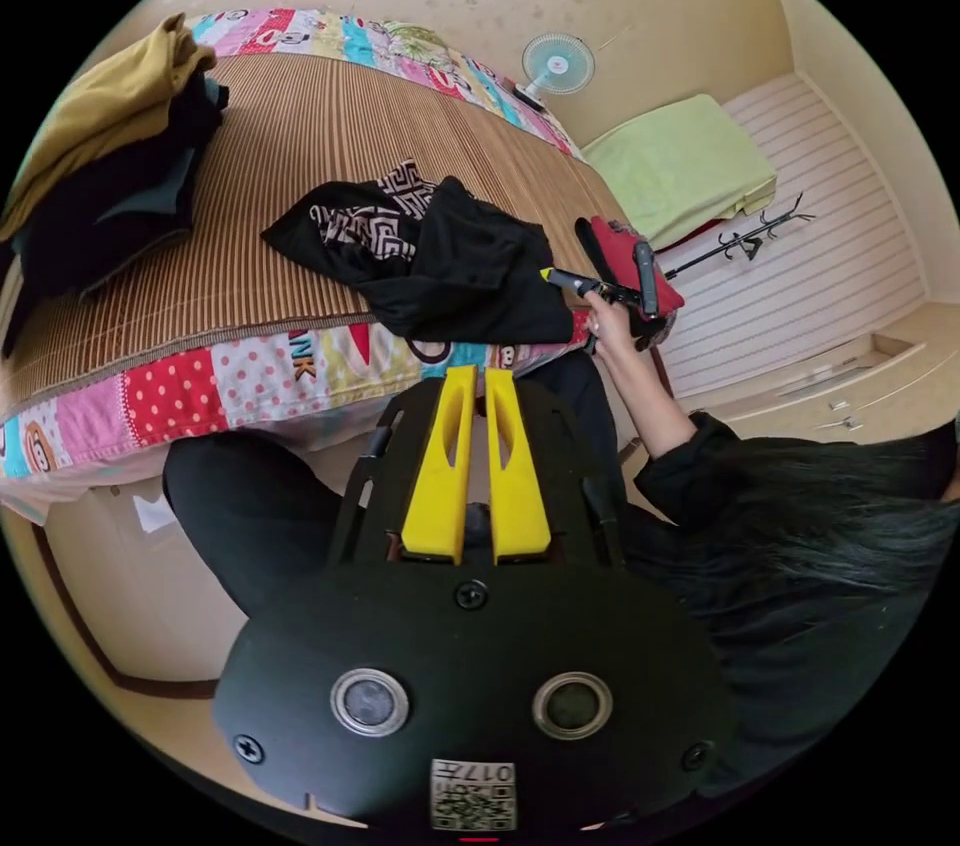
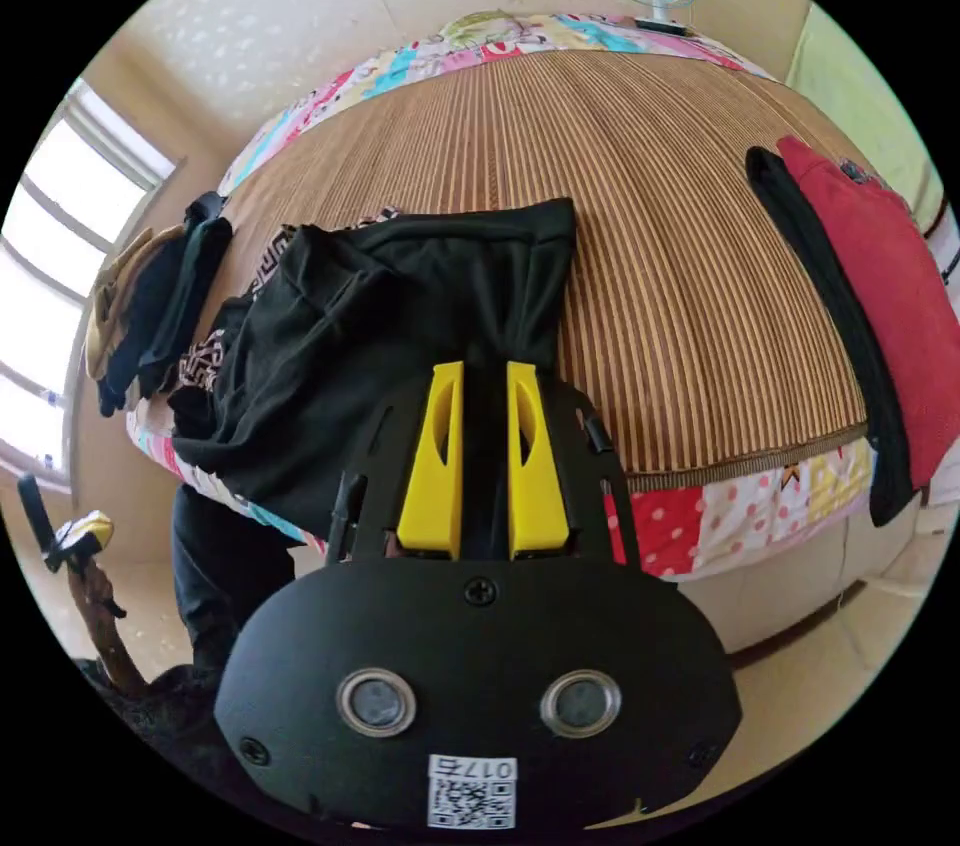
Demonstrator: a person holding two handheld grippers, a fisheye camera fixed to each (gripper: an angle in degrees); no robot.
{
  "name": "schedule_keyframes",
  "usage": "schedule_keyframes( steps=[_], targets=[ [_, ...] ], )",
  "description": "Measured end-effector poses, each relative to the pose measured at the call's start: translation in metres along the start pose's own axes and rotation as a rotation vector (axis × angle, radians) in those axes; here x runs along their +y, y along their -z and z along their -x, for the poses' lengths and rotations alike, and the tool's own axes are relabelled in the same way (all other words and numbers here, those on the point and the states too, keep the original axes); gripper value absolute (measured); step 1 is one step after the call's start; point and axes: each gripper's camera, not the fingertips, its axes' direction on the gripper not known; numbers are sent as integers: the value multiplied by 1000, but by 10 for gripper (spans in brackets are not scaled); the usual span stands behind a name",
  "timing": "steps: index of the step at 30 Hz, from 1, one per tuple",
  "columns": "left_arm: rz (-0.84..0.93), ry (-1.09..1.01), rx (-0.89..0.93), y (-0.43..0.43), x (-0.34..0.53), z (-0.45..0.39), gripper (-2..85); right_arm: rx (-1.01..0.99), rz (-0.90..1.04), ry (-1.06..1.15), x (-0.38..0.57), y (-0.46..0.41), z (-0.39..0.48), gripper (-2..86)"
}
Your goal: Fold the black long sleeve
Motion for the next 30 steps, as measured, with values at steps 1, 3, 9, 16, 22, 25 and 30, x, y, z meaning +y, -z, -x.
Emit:
schedule_keyframes(
  steps=[1,3,9,16,22,25,30],
  targets=[
    [5,-4,-10,-1,-2,-2,0,-42,2,30,3,5,-1,28],
    [9,-8,-26,-2,-9,-3,1,-319,-135,169,32,53,1,16],
    [2,45,5,-5,-29,21,6,-795,51,600,105,104,19,9],
    [24,-11,-38,-20,-95,27,47,-574,217,382,82,79,-20,16],
    [54,-64,-112,-38,-198,43,78,-289,-4,124,-21,85,-52,70],
    [110,-76,-183,-64,-239,58,80,-280,40,56,-63,55,-58,81],
    [275,-66,-266,-111,-237,81,111,-267,176,-11,-68,15,-47,63]
  ],
)
